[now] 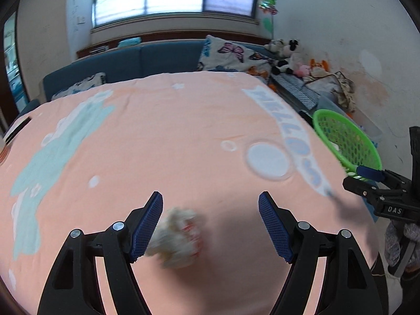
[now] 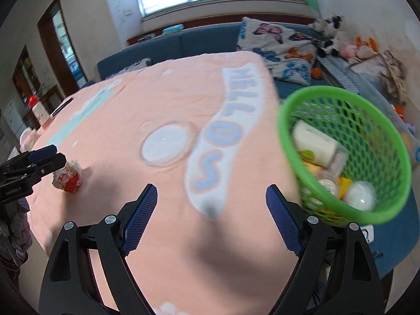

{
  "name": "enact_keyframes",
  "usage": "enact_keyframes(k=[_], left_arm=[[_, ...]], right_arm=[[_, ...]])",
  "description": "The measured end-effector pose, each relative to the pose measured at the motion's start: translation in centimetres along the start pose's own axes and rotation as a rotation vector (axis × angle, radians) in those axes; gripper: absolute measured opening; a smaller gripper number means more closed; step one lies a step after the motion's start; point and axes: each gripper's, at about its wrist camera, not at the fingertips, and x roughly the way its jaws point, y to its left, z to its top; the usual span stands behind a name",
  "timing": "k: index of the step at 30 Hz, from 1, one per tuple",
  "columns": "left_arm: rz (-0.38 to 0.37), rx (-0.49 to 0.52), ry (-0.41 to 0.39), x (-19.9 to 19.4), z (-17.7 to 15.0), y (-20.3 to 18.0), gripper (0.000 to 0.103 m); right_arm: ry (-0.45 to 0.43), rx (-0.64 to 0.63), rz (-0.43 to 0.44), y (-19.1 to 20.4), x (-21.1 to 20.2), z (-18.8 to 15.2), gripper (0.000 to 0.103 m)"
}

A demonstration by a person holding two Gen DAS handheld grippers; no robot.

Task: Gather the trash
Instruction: 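Move both tools back over the table toward the tissue ball and lid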

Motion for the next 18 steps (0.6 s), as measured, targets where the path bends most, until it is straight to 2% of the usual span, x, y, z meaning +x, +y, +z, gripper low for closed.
enact_keyframes(k=[9,18], left_arm=[[0.026,-0.039,0.014,-0.9,-2.1,3.0,0.081],[0.032,-0.049,0.02,-1.1,-3.1,4.4,0.085]], right_arm=[[0.053,-0.081,0.041,3.7,4.5,2.1,0.09],[0.081,-0.122,0.046,5.5,7.7,3.6,0.094]])
